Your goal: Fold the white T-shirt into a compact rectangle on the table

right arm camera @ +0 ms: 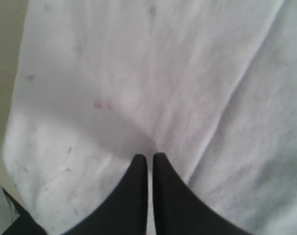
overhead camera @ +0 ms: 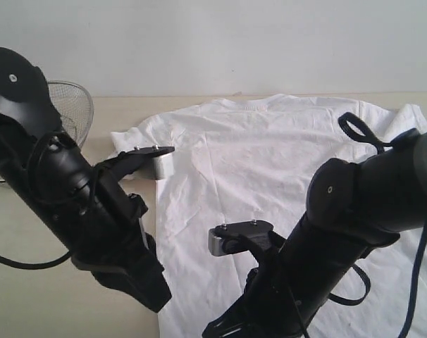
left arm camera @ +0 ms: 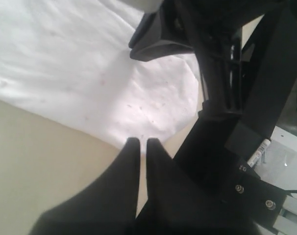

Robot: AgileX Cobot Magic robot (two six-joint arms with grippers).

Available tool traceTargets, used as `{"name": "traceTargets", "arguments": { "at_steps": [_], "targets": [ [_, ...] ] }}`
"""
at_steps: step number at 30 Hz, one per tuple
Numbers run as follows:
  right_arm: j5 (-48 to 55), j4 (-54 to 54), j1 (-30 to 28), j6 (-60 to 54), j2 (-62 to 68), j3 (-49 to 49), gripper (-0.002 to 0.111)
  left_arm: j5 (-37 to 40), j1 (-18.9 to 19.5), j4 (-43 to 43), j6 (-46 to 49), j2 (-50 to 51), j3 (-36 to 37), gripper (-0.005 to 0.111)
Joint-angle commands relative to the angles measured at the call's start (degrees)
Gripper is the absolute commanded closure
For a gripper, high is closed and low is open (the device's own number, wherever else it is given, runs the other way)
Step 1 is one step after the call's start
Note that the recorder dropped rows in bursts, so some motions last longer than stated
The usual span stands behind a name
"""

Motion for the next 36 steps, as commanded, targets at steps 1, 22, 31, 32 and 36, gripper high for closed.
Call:
{"name": "traceTargets", "arguments": {
  "at_steps": [1, 22, 31, 32, 36],
  "targets": [
    [0.27, 0.16, 0.01, -0.74, 1.94, -0.23, 0.108, -1.24, 1.57, 0.37, -0.69, -3.70, 0.24, 0.102],
    [0.28, 7.45, 5.68, -2.58, 4.33, -4.91, 0.108, -1.35, 5.41, 2.02, -1.32, -11.86, 0.24, 0.102],
    [-0.91, 7.19, 6.92, -2.05, 3.03, -6.64, 0.108, -0.36, 5.41, 3.28, -1.93, -11.86, 0.24, 0.102],
    [-1.31, 7.19, 6.92, -1.98, 2.54, -6.64, 0.108, -0.36, 5.41, 3.28, -1.93, -11.96, 0.24, 0.102],
    [-1.83, 6.72, 6.92, -1.98, 3.23, -6.64, 0.108, -0.36, 5.41, 3.28, -1.93, -12.20, 0.24, 0.102]
  ]
}}
